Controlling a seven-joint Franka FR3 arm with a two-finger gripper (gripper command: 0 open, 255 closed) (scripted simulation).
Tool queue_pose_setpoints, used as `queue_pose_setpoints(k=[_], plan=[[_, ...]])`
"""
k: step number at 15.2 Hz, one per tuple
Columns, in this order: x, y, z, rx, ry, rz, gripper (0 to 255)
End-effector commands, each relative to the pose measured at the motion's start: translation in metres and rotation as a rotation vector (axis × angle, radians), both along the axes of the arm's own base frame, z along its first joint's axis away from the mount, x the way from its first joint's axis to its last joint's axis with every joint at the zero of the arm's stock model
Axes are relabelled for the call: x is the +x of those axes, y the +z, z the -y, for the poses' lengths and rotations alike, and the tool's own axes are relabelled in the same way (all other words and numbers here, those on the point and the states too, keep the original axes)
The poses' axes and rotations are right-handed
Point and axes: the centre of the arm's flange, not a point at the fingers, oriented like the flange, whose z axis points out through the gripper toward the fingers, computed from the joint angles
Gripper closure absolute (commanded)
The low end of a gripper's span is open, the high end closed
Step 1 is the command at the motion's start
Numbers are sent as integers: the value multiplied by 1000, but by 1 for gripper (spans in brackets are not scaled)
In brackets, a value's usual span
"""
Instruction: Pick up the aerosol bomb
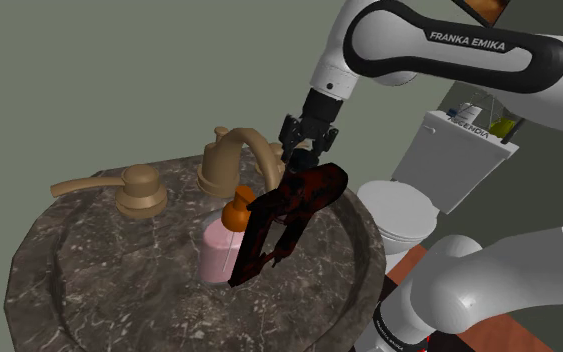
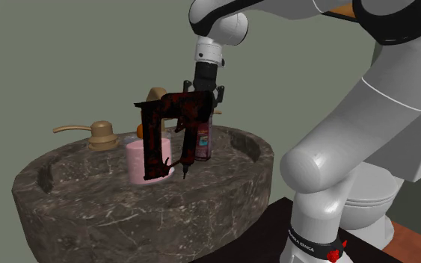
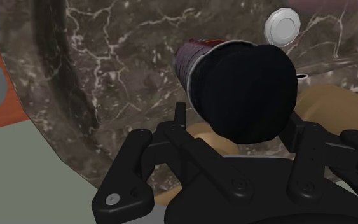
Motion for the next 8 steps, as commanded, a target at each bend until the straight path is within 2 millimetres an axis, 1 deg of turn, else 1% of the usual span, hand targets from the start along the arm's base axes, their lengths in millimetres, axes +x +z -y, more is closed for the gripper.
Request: queue_pose_setpoints(k=[1, 8], plan=[[0, 7, 0, 0, 0, -2, 255], [0, 44, 0, 0, 0, -2, 255]])
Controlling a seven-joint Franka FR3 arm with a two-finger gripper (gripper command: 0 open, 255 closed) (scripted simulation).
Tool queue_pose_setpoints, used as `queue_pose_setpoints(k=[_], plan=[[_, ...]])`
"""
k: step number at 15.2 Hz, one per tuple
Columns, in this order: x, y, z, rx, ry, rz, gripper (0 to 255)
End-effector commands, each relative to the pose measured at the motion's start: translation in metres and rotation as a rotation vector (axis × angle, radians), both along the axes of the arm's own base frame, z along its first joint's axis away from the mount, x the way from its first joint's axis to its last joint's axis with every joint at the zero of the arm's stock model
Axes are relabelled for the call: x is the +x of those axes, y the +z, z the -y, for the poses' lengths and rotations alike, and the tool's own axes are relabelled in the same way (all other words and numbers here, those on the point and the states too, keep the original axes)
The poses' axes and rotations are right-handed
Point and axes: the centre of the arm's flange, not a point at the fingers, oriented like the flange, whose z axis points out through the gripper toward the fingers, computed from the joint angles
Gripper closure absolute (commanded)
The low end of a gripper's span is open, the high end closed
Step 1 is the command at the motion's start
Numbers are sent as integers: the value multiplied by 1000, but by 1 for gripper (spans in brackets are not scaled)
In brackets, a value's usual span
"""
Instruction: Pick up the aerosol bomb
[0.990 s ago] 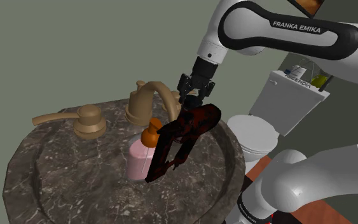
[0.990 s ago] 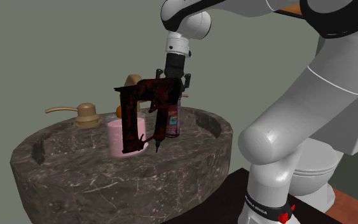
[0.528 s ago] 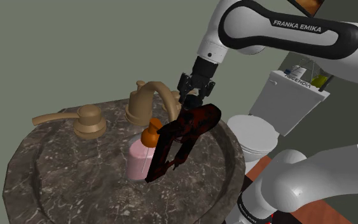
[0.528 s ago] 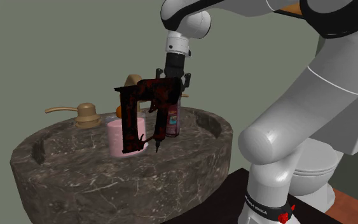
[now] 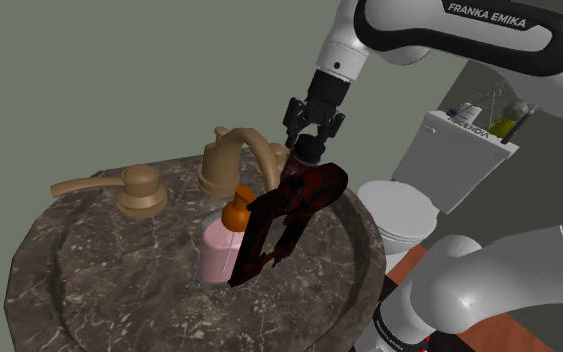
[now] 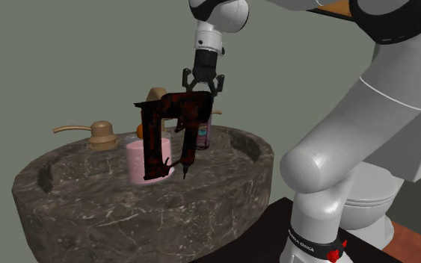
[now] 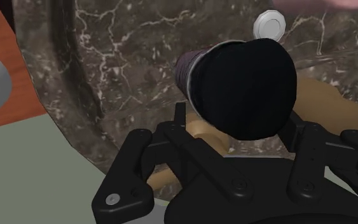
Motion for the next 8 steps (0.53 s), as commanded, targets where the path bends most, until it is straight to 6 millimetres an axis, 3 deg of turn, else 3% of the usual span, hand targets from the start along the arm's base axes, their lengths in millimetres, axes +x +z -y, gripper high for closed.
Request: queue_pose_setpoints(k=[1, 6, 8], plan=[[-1, 11, 0, 0, 0, 1, 255], [-1, 37, 0, 0, 0, 1, 255], [-1, 38, 0, 0, 0, 1, 255]])
